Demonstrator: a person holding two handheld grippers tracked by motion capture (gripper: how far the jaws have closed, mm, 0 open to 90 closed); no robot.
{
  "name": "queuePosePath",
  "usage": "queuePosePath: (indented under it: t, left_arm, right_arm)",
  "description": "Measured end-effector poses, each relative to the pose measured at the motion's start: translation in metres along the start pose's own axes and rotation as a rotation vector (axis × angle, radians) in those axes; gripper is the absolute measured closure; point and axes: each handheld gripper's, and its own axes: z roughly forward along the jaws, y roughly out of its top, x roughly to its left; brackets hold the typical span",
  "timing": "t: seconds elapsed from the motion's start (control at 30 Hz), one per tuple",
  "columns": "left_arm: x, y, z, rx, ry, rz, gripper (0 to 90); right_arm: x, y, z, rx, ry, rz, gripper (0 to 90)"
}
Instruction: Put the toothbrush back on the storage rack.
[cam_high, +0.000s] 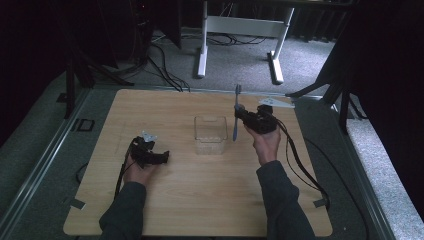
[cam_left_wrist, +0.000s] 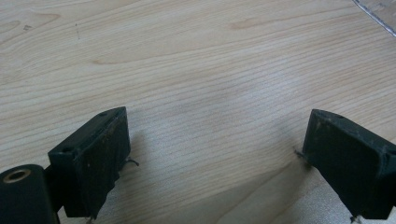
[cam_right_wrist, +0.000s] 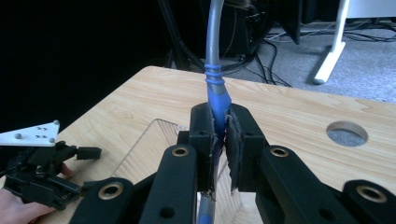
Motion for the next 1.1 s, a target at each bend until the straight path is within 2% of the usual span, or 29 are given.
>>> queuePosePath:
  t: [0.3, 0.63, 1.1]
  left_arm:
    - [0.0, 0.0, 0.0, 0.0, 0.0, 0.0, 7.6]
    - [0.0, 0.0, 0.0, 0.0, 0.0, 0.0, 7.6]
    - [0.0, 0.0, 0.0, -0.002, 0.0, 0.0, 7.6]
  right_arm:
    - [0.007, 0.002, 0.008, -0.015, 0.026, 0.016, 81.2]
    - [0.013, 0.001, 0.019, -0.021, 0.022, -0.004, 81.2]
    - [0.013, -0.002, 0.027, -0.044, 0.003, -0.037, 81.2]
